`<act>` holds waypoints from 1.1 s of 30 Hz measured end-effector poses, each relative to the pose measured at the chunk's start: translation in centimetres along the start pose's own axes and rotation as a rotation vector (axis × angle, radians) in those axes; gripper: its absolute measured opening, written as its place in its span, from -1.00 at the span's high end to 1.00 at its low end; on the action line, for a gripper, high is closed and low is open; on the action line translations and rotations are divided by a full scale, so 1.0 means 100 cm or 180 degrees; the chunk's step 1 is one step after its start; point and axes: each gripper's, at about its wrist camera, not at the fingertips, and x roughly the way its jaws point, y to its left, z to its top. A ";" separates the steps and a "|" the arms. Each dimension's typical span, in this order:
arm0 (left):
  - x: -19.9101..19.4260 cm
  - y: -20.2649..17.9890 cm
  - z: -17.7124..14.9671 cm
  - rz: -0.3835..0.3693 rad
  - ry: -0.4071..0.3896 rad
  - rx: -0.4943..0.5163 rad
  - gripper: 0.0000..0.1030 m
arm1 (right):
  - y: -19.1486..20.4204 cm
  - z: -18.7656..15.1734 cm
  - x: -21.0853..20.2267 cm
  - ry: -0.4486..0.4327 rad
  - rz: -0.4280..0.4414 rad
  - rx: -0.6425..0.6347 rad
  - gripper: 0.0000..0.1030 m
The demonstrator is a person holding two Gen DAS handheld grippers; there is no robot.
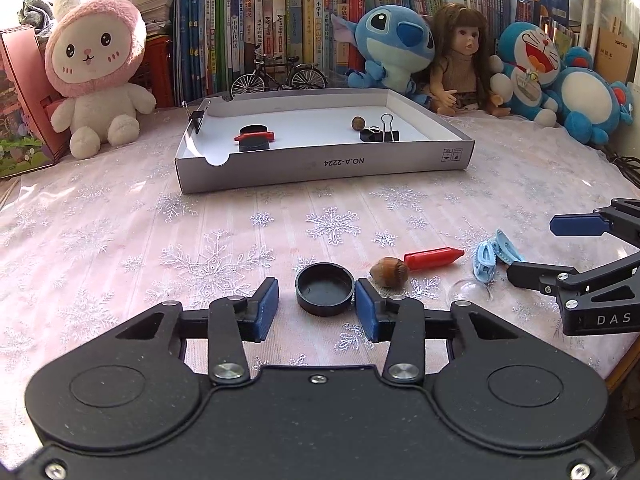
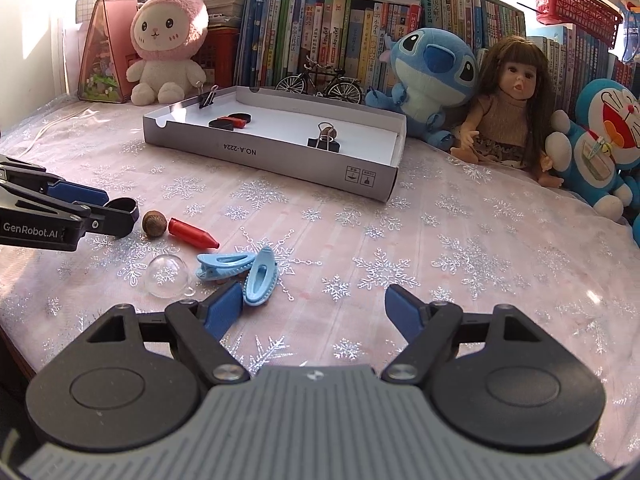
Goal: Organize rigid objects
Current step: 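Grasp the black cup with the left gripper while the right grasps a blue hair clip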
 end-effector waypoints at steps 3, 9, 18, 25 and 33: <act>0.000 0.001 0.000 0.0012 0.0001 -0.0006 0.22 | -0.009 0.000 0.000 0.0031 -0.0054 0.0097 -0.68; 0.001 0.000 0.001 0.0026 0.0000 -0.0016 0.22 | -0.025 0.001 0.006 0.0093 -0.0318 0.0297 -0.64; 0.000 0.000 0.002 0.0044 -0.0019 -0.0072 0.24 | -0.022 0.002 0.002 0.0117 -0.0107 0.0480 -0.57; 0.000 -0.001 0.004 0.0042 -0.0039 -0.0103 0.24 | -0.006 0.011 0.006 0.0046 0.0063 0.0423 -0.53; 0.001 -0.002 0.007 0.0043 -0.0065 -0.0119 0.26 | -0.002 0.013 0.016 0.0087 0.0060 0.0542 -0.01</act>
